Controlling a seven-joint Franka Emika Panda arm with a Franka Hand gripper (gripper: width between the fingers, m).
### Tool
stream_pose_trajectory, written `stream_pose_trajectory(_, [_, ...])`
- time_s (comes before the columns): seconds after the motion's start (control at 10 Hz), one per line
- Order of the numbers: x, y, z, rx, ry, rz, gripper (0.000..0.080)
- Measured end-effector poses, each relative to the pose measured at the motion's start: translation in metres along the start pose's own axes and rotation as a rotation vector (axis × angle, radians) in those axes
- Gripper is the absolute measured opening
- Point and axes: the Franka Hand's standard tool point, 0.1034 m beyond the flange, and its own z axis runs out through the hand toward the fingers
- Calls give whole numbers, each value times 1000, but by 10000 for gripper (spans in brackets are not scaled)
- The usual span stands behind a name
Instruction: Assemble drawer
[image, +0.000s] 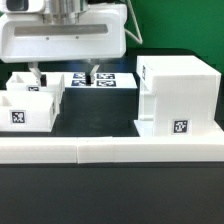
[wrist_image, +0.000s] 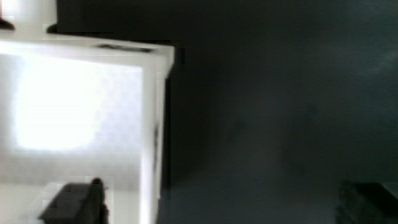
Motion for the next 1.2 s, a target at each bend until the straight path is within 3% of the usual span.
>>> stream_pose_trajectory(0.4, [0,0,0,3,1,3,649])
stream_pose_trajectory(0.5, [-4,8,5,13,5,44,649])
stream_pose_trajectory(0.6, [-12,16,18,7,9,73,649])
stream_pose_trajectory(1.2, [-21,17,49,-16,5,71,649])
